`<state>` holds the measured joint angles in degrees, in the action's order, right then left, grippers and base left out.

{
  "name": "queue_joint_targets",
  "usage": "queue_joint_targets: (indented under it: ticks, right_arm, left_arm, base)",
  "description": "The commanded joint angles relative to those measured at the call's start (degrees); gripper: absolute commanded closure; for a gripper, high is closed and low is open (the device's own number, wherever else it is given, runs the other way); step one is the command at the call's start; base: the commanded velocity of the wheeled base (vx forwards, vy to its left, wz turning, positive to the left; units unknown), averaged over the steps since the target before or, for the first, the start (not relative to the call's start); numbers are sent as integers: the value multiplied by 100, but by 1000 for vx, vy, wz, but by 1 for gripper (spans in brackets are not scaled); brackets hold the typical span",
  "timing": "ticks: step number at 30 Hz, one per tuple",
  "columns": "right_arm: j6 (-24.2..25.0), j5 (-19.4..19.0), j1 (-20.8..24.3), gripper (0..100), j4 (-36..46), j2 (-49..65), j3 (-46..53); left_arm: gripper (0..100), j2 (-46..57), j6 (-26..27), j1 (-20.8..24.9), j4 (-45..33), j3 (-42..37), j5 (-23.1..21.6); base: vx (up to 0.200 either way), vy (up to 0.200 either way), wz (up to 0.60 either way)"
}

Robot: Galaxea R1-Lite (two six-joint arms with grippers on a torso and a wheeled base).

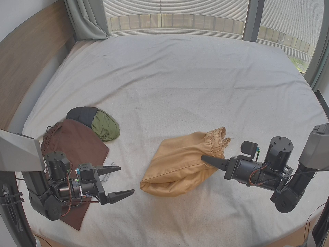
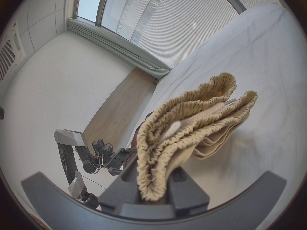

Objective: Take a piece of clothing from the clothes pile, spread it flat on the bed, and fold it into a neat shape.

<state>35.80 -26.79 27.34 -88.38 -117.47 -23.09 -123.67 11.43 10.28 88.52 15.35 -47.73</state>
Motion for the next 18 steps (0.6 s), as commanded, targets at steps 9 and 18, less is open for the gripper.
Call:
queue_joint_targets:
  ticks: [9,18]
  right_arm:
    - [111,-256,-98,100,5,31,-565]
    - [252,-326,-150,100,14,22,-873]
  left_arm:
    - [0,45,-1,1,-1,-85,0]
    - [0,28,-1,9,-1,-85,0]
  base:
    - [0,0,0]
    - [0,0,0]
